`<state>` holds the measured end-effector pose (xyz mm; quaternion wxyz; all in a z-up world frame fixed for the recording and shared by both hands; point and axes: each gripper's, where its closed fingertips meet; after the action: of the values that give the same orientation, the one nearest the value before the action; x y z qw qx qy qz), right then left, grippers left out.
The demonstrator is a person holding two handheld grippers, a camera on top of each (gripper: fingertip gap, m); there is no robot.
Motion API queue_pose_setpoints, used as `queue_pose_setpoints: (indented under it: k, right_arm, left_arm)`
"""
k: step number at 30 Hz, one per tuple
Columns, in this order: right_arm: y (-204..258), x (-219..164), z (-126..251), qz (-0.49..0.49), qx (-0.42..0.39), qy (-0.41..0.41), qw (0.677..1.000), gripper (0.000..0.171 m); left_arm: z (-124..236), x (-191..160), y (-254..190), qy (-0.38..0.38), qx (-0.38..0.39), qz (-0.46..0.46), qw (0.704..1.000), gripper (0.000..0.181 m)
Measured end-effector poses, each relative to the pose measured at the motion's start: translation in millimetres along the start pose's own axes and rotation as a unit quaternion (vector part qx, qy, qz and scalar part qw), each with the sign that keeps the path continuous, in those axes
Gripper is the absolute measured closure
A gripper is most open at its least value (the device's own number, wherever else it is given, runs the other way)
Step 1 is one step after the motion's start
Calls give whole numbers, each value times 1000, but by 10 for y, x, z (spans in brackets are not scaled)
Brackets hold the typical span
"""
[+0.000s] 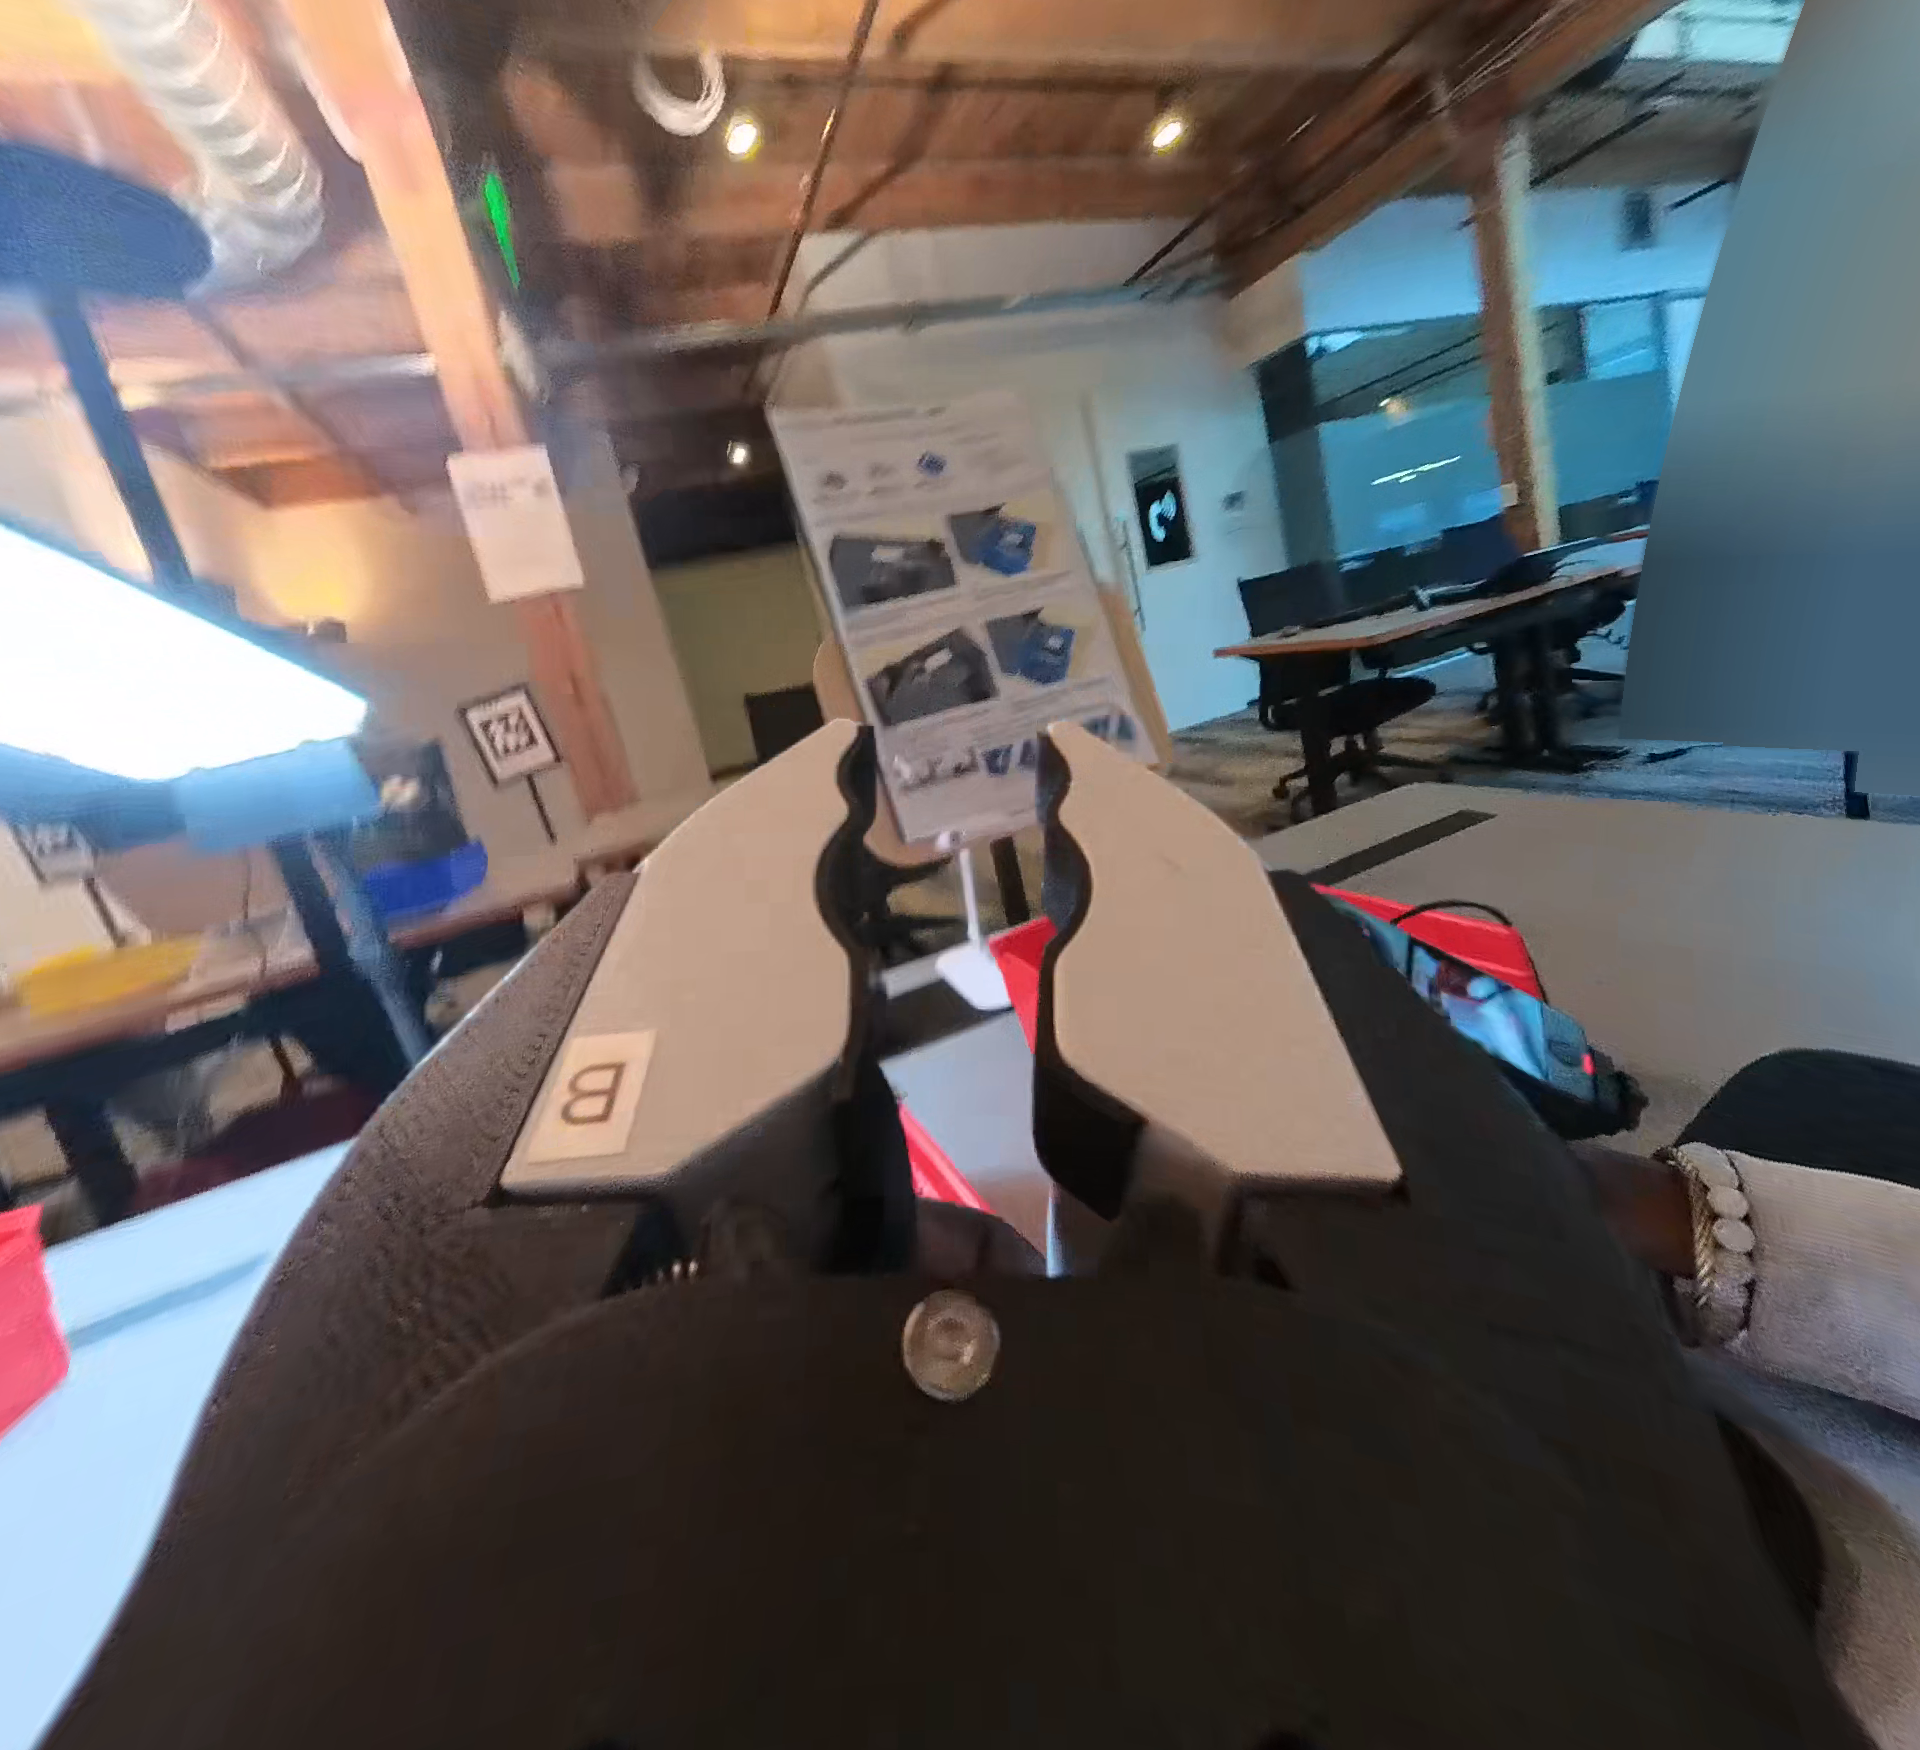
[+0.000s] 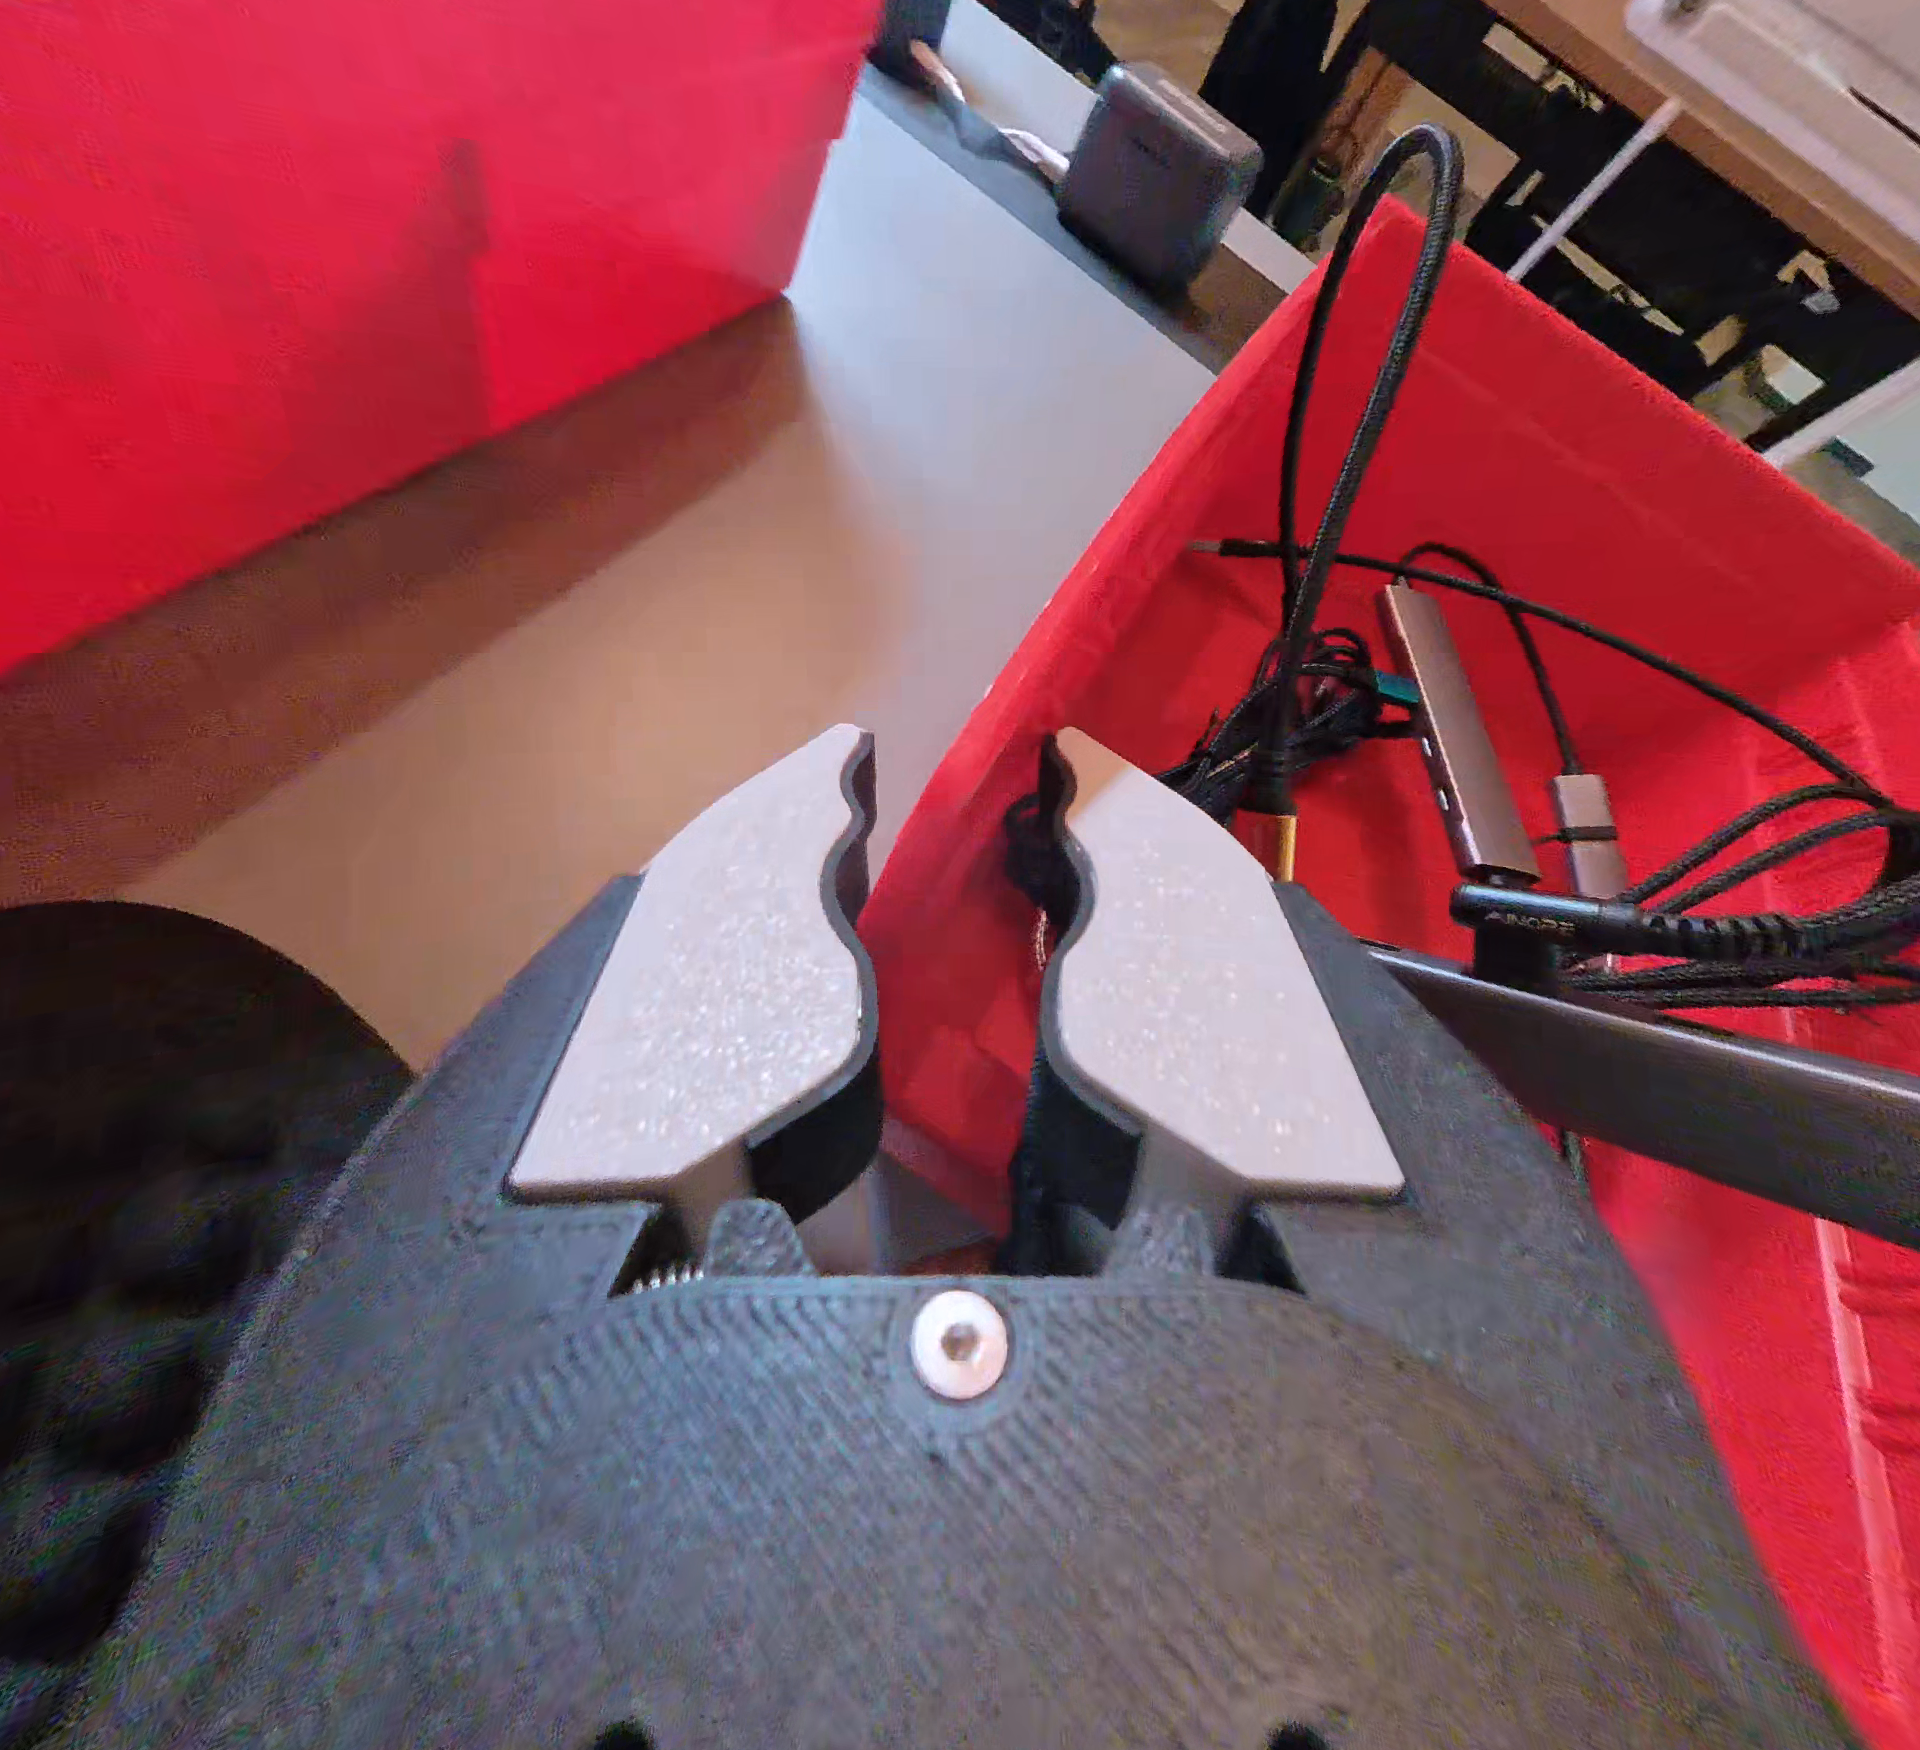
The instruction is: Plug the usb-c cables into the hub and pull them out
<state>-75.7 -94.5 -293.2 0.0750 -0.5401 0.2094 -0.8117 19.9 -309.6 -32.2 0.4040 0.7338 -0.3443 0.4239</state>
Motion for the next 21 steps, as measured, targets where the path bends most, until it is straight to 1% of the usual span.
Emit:
queue_pose_setpoints:
  k: [2,4,7,9,11,14,15,17,19,20,21]
  right_arm:
    - [193,104,-38,-1,22,-8,1000,139]
    - [367,193,-70,6,42,-14,999,137]
    - [592,321,-144,20,70,-19,997,134]
    - [700,392,-189,21,84,-30,996,134]
    - [794,435,-181,13,112,-46,992,134]
    - [849,469,-68,-8,170,-81,982,133]
    - [801,542,-9,-37,175,-108,978,132]
    - [535,846,218,-121,150,-215,957,125]
    - [239,1128,565,-211,129,-337,908,124]
    - [194,1189,716,-239,140,-366,889,123]
    - [250,1208,827,-249,165,-373,878,121]
  left_arm:
    - [89,-230,242,27,27,44,998,151]
    - [231,-493,546,62,82,78,992,149]
    - [502,-868,1010,98,181,102,973,148]
    - [665,-1207,1253,122,228,157,953,144]
    - [798,-1576,1399,160,254,203,932,142]
    - [941,-2033,1485,228,271,230,906,139]
    - [968,-2144,1500,243,275,236,900,136]
    - [1034,-2359,1514,284,283,242,884,131]
    - [1072,-2575,1516,320,282,238,873,133]
    - [1068,-2693,1462,339,265,250,868,146]
    - [1064,-2794,1368,360,239,272,860,164]
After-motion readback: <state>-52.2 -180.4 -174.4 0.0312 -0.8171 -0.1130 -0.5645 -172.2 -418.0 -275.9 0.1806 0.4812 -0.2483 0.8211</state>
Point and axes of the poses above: each gripper's, where its closed fingertips meet, z back along the fingers, x out of its top, y = z × x across the jaws, and after that the axes turned 13 degrees about -x, right-handed
